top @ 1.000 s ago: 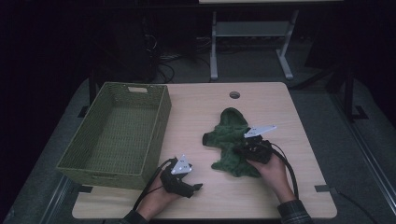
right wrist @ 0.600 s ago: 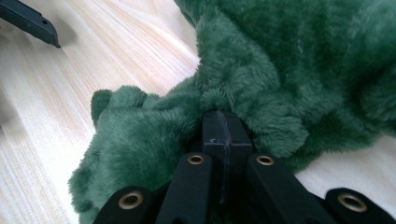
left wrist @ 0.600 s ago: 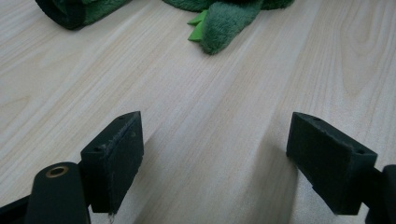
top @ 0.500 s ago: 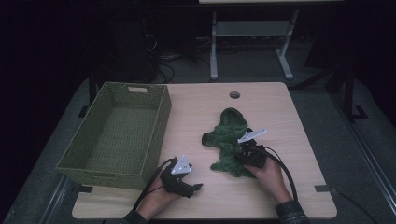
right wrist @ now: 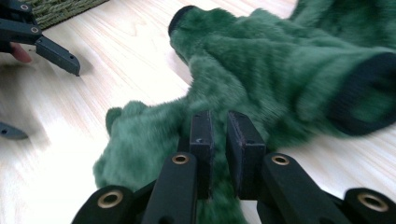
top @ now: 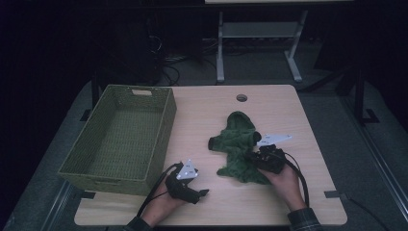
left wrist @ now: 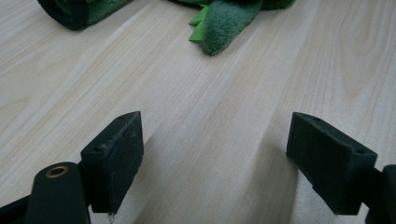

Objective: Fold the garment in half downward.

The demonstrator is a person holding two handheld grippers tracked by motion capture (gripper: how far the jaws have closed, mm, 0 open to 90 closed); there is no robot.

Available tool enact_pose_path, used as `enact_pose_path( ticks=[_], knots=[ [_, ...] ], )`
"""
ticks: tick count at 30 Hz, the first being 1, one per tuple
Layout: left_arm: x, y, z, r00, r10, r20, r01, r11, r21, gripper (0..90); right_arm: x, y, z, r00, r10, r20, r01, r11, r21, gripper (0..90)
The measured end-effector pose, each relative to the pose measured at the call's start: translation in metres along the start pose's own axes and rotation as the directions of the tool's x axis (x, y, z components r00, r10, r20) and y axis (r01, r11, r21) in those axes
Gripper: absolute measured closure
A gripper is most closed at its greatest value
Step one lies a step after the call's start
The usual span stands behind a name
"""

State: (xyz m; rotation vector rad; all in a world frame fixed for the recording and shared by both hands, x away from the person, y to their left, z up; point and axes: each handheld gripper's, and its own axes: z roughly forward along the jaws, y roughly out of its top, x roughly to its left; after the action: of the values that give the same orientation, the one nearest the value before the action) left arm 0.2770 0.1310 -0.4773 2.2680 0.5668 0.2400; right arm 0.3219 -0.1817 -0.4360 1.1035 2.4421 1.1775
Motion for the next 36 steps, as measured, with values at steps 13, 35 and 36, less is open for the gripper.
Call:
enact_pose_path(
  ticks=[13,35,36],
  knots=[
    [0.000,0.000,0.000,1.0000,0.002,0.006,-0.002,1.0000,0.002,18.3,-0.013,-0.036,-0.042,0.9977,0.035,0.058,-0.034,0.999,-0.010,71.7],
    [0.001,-0.001,-0.001,1.0000,0.006,0.008,-0.006,1.0000,0.003,18.3,-0.030,-0.092,-0.091,0.9944,0.085,0.062,-0.085,0.996,-0.010,65.3],
    [0.001,-0.001,-0.001,1.0000,0.006,0.008,-0.006,1.0000,0.003,18.3,-0.030,-0.095,-0.092,0.9948,0.085,0.056,-0.085,0.996,-0.007,65.1]
  ],
)
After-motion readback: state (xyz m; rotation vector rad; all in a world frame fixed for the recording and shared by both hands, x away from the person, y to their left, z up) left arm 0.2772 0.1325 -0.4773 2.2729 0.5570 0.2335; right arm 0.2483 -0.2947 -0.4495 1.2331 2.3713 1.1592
